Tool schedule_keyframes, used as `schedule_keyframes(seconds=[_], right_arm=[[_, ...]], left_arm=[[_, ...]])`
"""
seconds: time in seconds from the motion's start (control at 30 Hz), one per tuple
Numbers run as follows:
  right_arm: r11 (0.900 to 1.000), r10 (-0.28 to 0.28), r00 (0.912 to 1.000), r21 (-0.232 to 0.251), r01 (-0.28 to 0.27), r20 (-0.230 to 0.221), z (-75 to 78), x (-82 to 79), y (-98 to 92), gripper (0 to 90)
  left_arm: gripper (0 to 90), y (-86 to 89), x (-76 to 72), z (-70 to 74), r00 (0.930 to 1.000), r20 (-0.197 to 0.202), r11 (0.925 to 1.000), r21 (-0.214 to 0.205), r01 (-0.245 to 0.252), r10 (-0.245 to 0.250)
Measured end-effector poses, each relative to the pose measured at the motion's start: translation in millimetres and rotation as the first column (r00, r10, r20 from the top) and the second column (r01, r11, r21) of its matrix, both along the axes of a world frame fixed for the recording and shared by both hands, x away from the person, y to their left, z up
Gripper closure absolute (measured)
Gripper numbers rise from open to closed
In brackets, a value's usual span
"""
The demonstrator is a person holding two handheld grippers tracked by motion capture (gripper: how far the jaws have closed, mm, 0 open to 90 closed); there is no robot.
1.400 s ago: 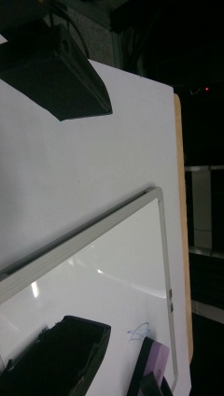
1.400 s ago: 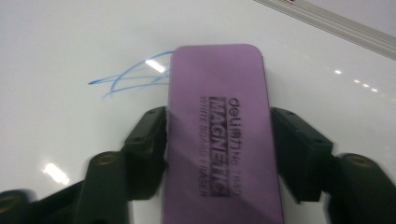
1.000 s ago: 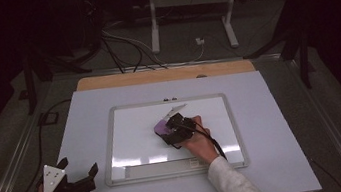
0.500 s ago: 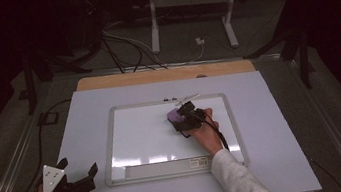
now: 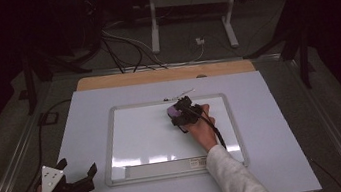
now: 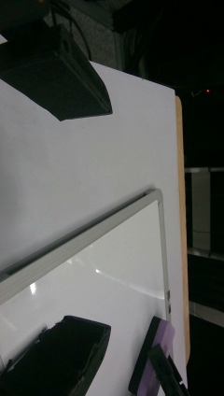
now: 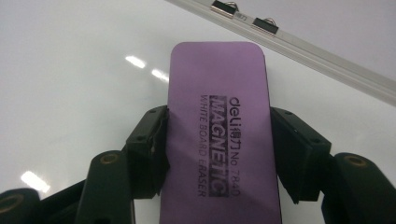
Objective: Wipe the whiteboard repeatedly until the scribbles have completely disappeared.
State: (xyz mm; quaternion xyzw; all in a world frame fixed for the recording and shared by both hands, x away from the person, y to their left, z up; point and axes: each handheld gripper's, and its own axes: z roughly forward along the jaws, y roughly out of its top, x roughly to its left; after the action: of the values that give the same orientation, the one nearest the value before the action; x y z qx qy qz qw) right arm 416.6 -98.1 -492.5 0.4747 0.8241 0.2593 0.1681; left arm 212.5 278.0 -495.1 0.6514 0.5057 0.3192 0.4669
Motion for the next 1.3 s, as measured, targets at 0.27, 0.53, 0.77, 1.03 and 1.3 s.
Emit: schedule_keyframes(seconds=[0.27,0.53,0.77,1.03,1.3], right_arm=[[0.9627,0.268,0.9624,0.049,-0.266,-0.044,1.0,-25.7,31.4,41.4],[0.9908,0.132,0.991,0.032,-0.131,-0.022,-0.2,-9.0,14.6,41.4],[0.9925,0.112,0.9935,0.05,-0.112,-0.015,-1.4,-10.7,14.5,41.3],[0.94,0.339,0.9402,0.051,-0.337,-0.031,0.4,-46.9,50.7,41.3],[0.9779,0.204,0.9788,0.051,-0.203,-0.017,-1.0,-26.2,37.9,41.3]], left_arm=[[0.5,-1.0,0.2,0.0,1.0,-0.001,1.0,0.004,0.002,-0.002],[0.5,0.9,-0.7,0.0,1.0,-0.002,1.0,0.002,-0.002,0.002],[0.5,-0.7,-0.3,0.0,1.0,-0.002,1.0,0.007,0.003,-0.003],[0.5,0.3,-2.0,0.3,1.0,-0.002,1.0,0.01,-0.001,0.001],[0.5,0.8,-1.9,0.5,1.0,-0.001,1.0,0.009,0.0,0.0]])
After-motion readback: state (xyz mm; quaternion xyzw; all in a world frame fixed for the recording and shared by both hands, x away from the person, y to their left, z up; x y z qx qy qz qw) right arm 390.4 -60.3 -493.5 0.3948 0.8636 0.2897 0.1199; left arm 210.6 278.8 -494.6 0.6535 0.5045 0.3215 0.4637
